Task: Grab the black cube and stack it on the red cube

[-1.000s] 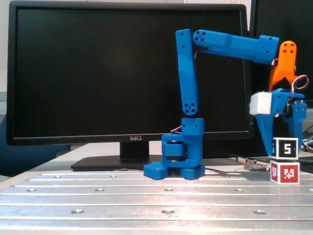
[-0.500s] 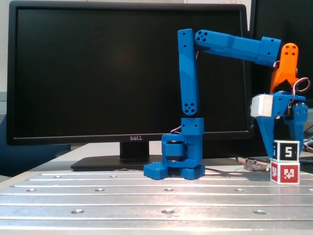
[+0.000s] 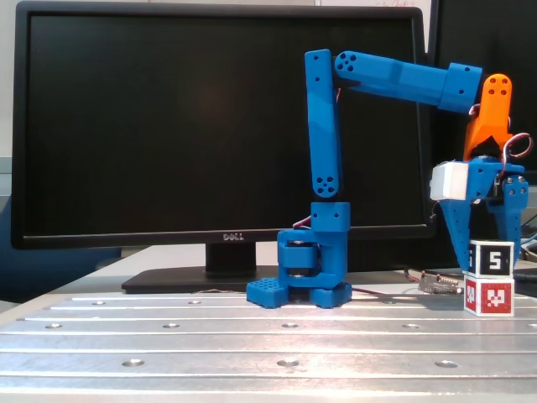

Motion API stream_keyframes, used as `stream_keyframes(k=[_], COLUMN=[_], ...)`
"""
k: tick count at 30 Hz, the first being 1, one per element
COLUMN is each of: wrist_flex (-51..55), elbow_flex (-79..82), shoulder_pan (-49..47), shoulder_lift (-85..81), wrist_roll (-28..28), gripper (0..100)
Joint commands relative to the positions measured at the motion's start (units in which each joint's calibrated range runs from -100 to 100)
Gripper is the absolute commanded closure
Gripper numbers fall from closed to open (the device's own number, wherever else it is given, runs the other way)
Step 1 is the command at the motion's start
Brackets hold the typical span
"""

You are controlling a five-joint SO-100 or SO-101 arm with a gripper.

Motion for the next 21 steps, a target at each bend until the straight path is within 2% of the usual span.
stream_keyframes(k=[1,9,21], wrist_flex=[0.5,0.6,2.7], elbow_flex=[-0.9,-0.7,-1.1], shoulder_pan=[0.1,0.1,1.0], shoulder_lift=[-0.1,-0.2,-6.7], wrist_roll=[0.3,0.3,0.3], gripper=[82,69,63])
